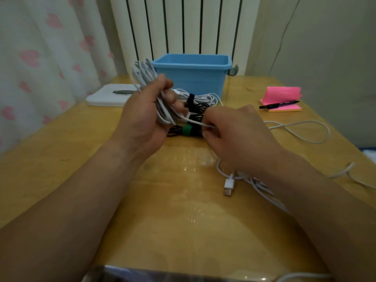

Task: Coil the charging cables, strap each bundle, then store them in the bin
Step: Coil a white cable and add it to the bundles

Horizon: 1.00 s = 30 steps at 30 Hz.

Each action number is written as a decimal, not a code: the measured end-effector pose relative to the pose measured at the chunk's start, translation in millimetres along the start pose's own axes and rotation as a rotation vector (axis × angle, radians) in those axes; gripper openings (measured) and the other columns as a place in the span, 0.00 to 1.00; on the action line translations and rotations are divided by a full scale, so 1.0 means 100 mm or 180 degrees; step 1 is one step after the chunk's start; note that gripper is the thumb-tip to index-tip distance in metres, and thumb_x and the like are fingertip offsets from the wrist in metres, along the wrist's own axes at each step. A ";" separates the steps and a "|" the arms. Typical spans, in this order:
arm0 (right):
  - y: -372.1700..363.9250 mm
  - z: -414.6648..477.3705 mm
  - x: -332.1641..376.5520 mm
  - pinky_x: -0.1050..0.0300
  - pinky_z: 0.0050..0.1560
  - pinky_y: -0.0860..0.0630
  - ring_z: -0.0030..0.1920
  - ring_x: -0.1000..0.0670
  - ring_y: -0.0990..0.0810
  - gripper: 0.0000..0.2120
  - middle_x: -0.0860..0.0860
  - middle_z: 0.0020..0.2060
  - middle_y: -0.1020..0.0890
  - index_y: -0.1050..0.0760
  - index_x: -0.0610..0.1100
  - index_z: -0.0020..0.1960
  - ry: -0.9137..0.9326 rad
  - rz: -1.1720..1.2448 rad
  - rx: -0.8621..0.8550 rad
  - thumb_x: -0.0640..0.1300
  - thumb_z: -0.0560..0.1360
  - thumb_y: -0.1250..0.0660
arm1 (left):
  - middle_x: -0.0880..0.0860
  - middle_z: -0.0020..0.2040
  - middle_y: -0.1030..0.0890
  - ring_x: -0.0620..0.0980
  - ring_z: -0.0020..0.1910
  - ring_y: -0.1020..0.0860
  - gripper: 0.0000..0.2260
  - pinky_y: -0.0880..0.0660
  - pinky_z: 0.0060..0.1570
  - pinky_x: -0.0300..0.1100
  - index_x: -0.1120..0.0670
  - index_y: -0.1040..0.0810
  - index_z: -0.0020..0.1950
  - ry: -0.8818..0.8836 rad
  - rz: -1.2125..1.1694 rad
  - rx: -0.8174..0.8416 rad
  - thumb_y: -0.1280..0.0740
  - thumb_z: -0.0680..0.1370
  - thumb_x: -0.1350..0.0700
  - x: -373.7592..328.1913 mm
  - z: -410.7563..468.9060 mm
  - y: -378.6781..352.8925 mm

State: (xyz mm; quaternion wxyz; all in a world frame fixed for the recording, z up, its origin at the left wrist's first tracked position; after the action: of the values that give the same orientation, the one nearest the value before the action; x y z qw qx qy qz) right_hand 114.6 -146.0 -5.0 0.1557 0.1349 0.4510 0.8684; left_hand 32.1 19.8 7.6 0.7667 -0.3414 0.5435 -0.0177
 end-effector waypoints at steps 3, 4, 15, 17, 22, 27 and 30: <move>-0.03 0.03 0.03 0.49 0.51 0.37 0.45 0.46 0.22 0.02 0.54 0.46 0.22 0.25 0.53 0.50 0.0086 -0.0165 -0.0069 0.48 0.81 0.36 | 0.48 0.32 0.33 0.44 0.28 0.34 0.11 0.31 0.29 0.38 0.55 0.26 0.52 -0.0003 0.0040 0.0136 0.41 0.89 0.51 -0.08 0.00 0.04; -0.03 0.04 0.04 0.47 0.50 0.35 0.46 0.45 0.21 0.03 0.54 0.47 0.22 0.24 0.52 0.51 0.0090 -0.0200 -0.0106 0.48 0.81 0.36 | 0.47 0.32 0.34 0.44 0.27 0.35 0.11 0.34 0.27 0.37 0.55 0.25 0.53 0.0007 0.0054 0.0244 0.41 0.89 0.50 -0.10 0.01 0.06; 0.14 0.03 -0.49 0.42 0.50 0.24 0.52 0.43 0.22 0.09 0.48 0.49 0.19 0.19 0.46 0.53 -0.0757 -0.0220 -0.0867 0.51 0.84 0.34 | 0.54 0.40 0.24 0.42 0.24 0.35 0.15 0.40 0.21 0.35 0.60 0.22 0.63 0.0937 0.1763 0.1088 0.34 0.85 0.50 -0.09 -0.06 0.17; 0.11 0.01 -0.51 0.42 0.51 0.24 0.49 0.46 0.21 0.10 0.51 0.47 0.18 0.18 0.49 0.52 -0.0918 0.0264 -0.0872 0.54 0.84 0.34 | 0.51 0.38 0.21 0.44 0.26 0.34 0.14 0.38 0.23 0.36 0.60 0.20 0.62 0.0920 0.2415 0.0962 0.32 0.85 0.50 -0.02 -0.10 0.10; 0.16 0.05 -0.40 0.44 0.56 0.23 0.50 0.52 0.19 0.07 0.54 0.47 0.16 0.15 0.51 0.52 -0.0952 0.0708 -0.1231 0.52 0.80 0.31 | 0.45 0.27 0.20 0.43 0.25 0.31 0.09 0.32 0.26 0.36 0.55 0.18 0.54 0.0908 0.3454 0.1045 0.30 0.85 0.50 0.15 -0.22 -0.10; 0.20 0.03 -0.40 0.57 0.42 0.25 0.39 0.57 0.21 0.07 0.58 0.37 0.18 0.16 0.51 0.48 -0.1078 0.1238 -0.1166 0.53 0.80 0.28 | 0.50 0.34 0.21 0.46 0.30 0.27 0.10 0.28 0.30 0.40 0.54 0.18 0.50 0.0629 0.3126 0.0583 0.27 0.81 0.47 0.12 -0.17 0.01; 0.20 0.04 -0.45 0.52 0.42 0.22 0.39 0.53 0.19 0.10 0.54 0.37 0.16 0.18 0.50 0.47 -0.1081 0.1312 -0.0818 0.56 0.81 0.30 | 0.53 0.41 0.16 0.48 0.36 0.25 0.09 0.26 0.38 0.43 0.55 0.17 0.54 0.0237 0.2498 0.0178 0.29 0.83 0.50 0.05 -0.10 0.08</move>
State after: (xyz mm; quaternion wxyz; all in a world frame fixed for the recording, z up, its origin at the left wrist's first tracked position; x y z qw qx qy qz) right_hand 154.0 -171.3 9.4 0.0650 0.3462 0.2679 0.8967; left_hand 23.1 19.1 -2.0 0.7039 -0.0857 0.6594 0.2496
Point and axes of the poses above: each hand's wrist, its own z-axis towards the middle knuckle, its own y-axis out of the back of the hand, x = y × z, the point moved 2 cm from there along z, towards the middle knuckle
